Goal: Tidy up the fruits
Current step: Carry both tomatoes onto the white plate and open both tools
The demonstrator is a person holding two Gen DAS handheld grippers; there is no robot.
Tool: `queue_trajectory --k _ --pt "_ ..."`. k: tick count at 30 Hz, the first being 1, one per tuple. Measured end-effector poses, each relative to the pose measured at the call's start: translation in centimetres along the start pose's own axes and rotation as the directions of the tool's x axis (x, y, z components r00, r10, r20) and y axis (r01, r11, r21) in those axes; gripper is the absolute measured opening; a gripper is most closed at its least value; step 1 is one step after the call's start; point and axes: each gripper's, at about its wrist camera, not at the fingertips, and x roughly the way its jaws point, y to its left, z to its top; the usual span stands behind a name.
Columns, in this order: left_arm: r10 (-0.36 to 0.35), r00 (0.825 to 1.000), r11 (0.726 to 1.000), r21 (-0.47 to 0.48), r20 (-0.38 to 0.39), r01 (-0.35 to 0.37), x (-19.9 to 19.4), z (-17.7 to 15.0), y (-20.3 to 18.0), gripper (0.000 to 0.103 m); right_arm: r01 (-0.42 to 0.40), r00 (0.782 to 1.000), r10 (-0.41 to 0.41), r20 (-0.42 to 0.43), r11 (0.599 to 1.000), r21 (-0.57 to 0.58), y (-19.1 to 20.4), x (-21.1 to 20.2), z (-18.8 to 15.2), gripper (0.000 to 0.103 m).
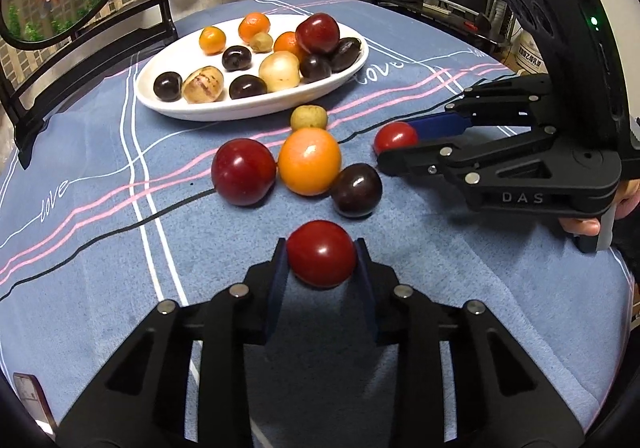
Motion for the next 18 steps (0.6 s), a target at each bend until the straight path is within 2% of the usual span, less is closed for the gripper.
queue_trajectory --k 6,9,14,18 --pt "-0.041 0.998 0.998 -0.045 0.050 0.043 -1.8 0.5 0.9 0.033 -0.029 0.998 0.030 0.050 0.999 -0.021 0.7 -1.8 0.5 0.029" --pt "-0.048 0.995 0.996 -0.072 0.085 0.055 -2.9 2.0 1.9 0.033 -0.058 0.993 0.059 0.103 0.998 -0.015 0.4 -3.1 2.1 0.029" --pt "0.023 0.984 0.991 -0.133 0.174 0.001 -3.2 7.4 4.7 0.033 -0.017 0.983 0.013 0.184 1.000 0.021 -0.9 -2.8 6.2 0.029" --pt "0.057 0.981 0.983 -0.184 0.184 -0.022 -1.3 10.3 6.9 0.033 0.013 0.978 -0.030 0.206 0.996 0.084 -2.8 -0.3 8.9 0.029"
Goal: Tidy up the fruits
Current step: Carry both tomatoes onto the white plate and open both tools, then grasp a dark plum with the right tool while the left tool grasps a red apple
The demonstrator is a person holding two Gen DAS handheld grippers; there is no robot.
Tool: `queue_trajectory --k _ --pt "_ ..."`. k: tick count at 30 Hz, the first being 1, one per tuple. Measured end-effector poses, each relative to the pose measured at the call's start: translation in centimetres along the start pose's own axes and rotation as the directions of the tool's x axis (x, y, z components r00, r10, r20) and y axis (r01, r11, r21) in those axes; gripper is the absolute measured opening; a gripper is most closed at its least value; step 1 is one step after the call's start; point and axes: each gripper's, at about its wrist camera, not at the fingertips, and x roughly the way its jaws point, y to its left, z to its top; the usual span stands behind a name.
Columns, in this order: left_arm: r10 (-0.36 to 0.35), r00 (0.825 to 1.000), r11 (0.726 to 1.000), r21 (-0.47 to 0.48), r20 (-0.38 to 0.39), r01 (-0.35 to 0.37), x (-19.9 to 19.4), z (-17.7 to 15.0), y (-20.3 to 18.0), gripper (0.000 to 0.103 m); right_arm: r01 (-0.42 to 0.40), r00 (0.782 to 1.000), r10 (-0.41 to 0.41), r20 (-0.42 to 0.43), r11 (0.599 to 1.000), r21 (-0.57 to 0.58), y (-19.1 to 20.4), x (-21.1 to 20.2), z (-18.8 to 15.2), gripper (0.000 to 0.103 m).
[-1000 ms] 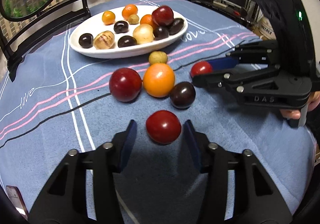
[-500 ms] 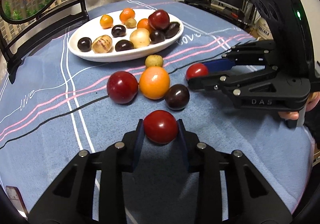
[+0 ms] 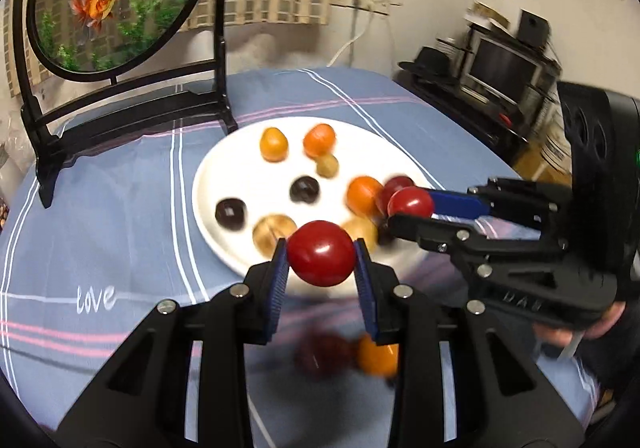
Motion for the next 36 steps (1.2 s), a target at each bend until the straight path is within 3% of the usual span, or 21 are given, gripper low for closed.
queue_trajectory --k 4,6,7,8,10,14,20,27,36 --pt "0.072 0.997 0.997 -0.017 -0.013 -0.073 2.9 1.4 1.1 0.034 0.029 1.000 -0.029 0.006 1.000 0.006 -1.2 2.2 1.2 0.029" --pt "0.144 0.990 0.989 -0.035 -0.005 -0.144 3.5 1.9 1.8 0.054 0.030 0.999 -0.031 0.017 0.999 0.028 -1.6 2.4 1.5 0.035" --pt "0.170 0.985 0.984 -0.048 0.003 -0.170 3.4 2.0 2.0 0.070 0.029 0.999 -0.030 0.025 0.999 0.039 -1.7 2.2 1.4 0.043" --pt "0.187 0.982 0.980 -0.067 0.010 -0.186 3.2 2.1 2.2 0.078 0.029 0.999 -0.031 0.038 0.998 0.050 -1.7 1.8 1.2 0.052" --pt "0.184 0.983 0.979 -0.090 0.013 -0.183 2.5 2.1 2.4 0.084 0.037 0.998 -0.039 0.058 0.998 0.049 -1.5 0.8 1.1 0.056" --pt "0.214 0.977 0.972 -0.102 0.012 -0.212 1.0 1.6 2.3 0.088 0.012 0.997 -0.014 0.069 1.000 0.025 -0.1 -1.3 0.8 0.056" --pt "0.261 0.965 0.962 -0.086 -0.009 -0.261 -1.5 -1.3 1.7 0.096 -0.019 0.999 0.020 0.030 0.999 -0.036 2.9 -3.9 -2.7 0.057" --pt "0.272 0.960 0.950 -0.143 -0.067 -0.279 -1.7 -4.8 2.3 0.096 -0.023 0.999 0.019 -0.043 0.997 -0.079 5.6 -3.8 -6.7 0.057" --pt "0.289 0.946 0.921 -0.227 -0.148 -0.317 -1.4 -7.5 5.2 0.096 -0.056 0.991 0.044 -0.123 0.994 -0.097 6.5 -2.7 -8.4 0.057"
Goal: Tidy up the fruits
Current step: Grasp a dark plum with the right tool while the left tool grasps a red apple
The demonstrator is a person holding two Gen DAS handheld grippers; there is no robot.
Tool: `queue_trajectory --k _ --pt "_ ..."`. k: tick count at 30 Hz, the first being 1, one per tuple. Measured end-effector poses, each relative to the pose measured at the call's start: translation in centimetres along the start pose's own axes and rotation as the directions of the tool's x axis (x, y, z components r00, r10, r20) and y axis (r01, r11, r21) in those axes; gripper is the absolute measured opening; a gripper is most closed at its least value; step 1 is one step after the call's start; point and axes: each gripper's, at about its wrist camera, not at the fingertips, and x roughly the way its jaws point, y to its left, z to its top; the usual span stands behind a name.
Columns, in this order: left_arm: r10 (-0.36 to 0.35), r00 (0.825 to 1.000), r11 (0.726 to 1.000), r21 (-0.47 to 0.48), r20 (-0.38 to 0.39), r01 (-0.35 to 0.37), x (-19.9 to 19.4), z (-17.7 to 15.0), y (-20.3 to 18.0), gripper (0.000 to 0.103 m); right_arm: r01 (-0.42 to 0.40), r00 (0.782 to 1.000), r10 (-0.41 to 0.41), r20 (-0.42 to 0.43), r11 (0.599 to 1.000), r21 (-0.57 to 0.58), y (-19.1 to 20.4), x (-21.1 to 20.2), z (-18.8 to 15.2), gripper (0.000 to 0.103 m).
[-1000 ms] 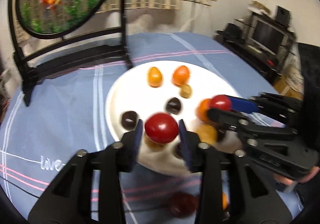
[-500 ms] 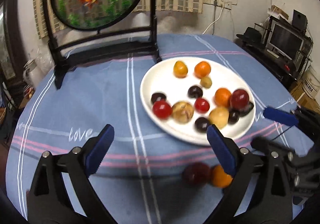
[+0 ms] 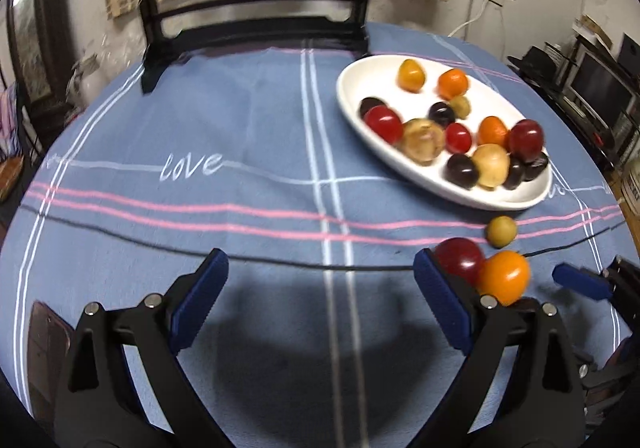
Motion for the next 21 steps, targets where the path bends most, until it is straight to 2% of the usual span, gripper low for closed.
queue_trajectory --k 4,12,21 --pt "-0.022 1.000 0.999 -0.036 -0.004 0.022 -0.1 0.0 0.6 0.095 0.002 1.000 -0.002 -0.023 1.000 -0.015 0.3 0.6 -0.4 0.057" --pt "-0.021 1.000 1.000 -0.014 -0.001 0.021 -0.4 -0.1 0.0 0.096 -0.002 0.999 0.002 -0.046 1.000 -0.009 0.1 1.2 -0.4 0.057" --pt "-0.025 1.000 1.000 -0.015 -0.003 0.025 -0.4 -0.1 0.0 0.096 -0.022 0.996 0.023 -0.081 1.000 0.007 -0.1 1.9 -0.3 0.033"
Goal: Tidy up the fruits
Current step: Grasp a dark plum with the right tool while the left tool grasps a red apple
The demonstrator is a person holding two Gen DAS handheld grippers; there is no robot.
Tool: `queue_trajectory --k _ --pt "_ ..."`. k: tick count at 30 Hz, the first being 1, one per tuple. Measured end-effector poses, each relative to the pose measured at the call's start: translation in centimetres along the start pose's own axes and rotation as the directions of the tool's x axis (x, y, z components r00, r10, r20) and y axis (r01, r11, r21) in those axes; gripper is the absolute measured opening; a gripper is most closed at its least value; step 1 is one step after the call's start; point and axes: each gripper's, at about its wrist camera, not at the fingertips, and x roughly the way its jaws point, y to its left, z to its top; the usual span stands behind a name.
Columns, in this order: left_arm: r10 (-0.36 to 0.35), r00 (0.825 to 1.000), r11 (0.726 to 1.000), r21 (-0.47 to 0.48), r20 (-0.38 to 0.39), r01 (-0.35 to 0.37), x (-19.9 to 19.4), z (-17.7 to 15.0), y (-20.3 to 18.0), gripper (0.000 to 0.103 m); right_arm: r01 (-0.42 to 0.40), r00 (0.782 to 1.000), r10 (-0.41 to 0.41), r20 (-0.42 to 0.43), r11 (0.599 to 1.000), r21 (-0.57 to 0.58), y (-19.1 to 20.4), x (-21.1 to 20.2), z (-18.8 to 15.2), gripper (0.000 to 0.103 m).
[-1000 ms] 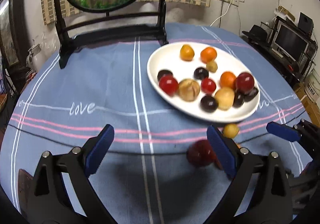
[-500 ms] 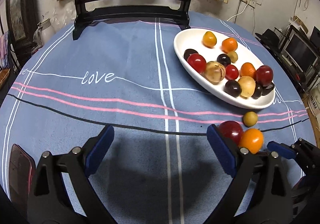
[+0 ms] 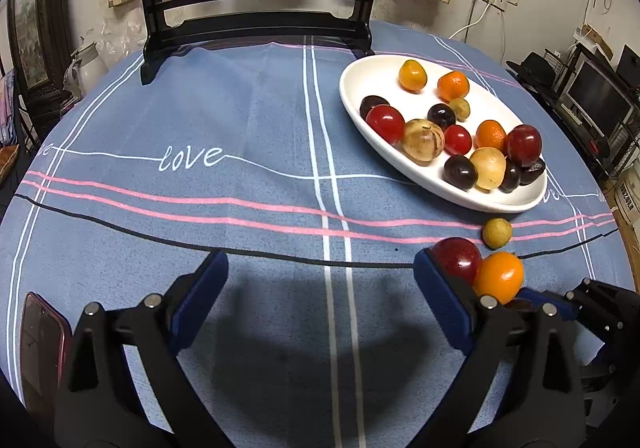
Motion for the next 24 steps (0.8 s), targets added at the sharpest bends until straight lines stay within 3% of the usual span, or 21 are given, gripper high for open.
queue_trajectory --k 6,10,12,13,14,17,24 --pt "-0.029 0.999 0.999 0.021 0.023 0.029 -0.4 -0.1 -0.4 0.095 -0.014 1.000 0.012 0.026 0.999 0.044 -0.9 -1.1 0.2 0.031" --pt "-0.076 0.995 0.987 0.146 0.065 0.066 -1.0 -0.8 -2.7 0.094 -0.011 0.999 0.007 0.040 0.994 0.106 -2.4 -1.9 0.5 0.031" --pt "-0.087 0.993 0.977 0.200 0.080 0.070 -1.1 -1.2 -3.9 0.088 -0.003 0.999 -0.002 0.036 0.992 0.130 -2.9 -1.8 0.4 0.031" --pt "-0.095 0.992 0.972 0.225 0.078 0.076 -1.0 -1.4 -4.4 0.079 -0.004 0.999 -0.001 0.033 0.991 0.133 -3.0 -1.8 0.3 0.031" --pt "-0.106 0.992 0.969 0.231 0.072 0.087 -0.9 -1.4 -4.6 0.071 -0.006 1.000 0.001 0.031 0.991 0.136 -3.0 -1.8 0.3 0.031" --pt "-0.166 0.985 0.965 0.213 0.045 0.153 -0.4 -1.2 -4.8 0.062 -0.006 1.000 0.002 0.028 0.992 0.129 -2.9 -1.8 0.3 0.031" --pt "-0.223 0.975 0.955 0.199 0.001 0.218 0.7 -1.0 -5.6 0.056 -0.011 1.000 0.007 0.027 0.990 0.141 -3.2 -1.9 0.3 0.031"
